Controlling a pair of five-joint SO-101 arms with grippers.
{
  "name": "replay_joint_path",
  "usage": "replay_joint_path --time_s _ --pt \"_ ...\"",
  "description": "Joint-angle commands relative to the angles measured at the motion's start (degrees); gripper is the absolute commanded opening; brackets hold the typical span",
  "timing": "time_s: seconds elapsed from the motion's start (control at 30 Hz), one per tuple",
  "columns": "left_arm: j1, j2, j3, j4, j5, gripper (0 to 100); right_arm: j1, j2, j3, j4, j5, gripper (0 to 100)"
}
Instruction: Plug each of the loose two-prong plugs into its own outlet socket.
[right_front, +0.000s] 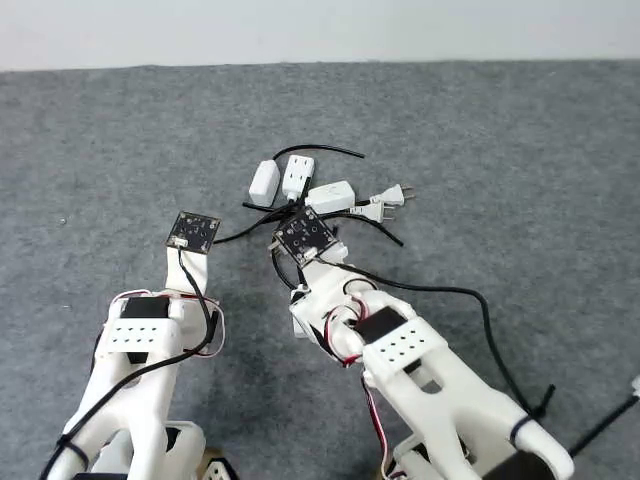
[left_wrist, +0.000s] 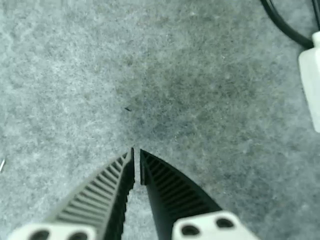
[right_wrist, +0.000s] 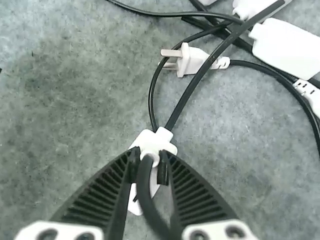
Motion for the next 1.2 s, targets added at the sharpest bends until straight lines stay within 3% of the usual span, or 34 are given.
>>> replay_joint_path --time_s 0.0,0.33,0.57,0.7,0.93,1.17 --pt "0.44 -1.41 -1.54 -1.05 -0.62 2 -2.33 3.21 -2.73 2.95 2.64 0.8" --pt "0.44 -1.41 -1.54 -1.05 -1.67 2 -3.30 4.88 -4.75 8.57 4.84 0.8" --pt "0.44 -1.41 -1.45 -1.05 -2.73 2 -3.38 4.79 -4.75 6.64 4.57 0.9" --pt "0.35 -1.41 -1.54 -1.05 -2.73 2 -3.38 4.79 -5.01 5.58 0.00 4.1" --pt "0.26 -1.41 -1.54 -1.05 -2.73 2 -4.26 4.18 -5.98 6.11 -9.58 25.5" --pt "0.09 -1.49 -1.71 -1.05 -2.73 2 -8.92 4.97 -8.00 6.20 -18.29 28.1"
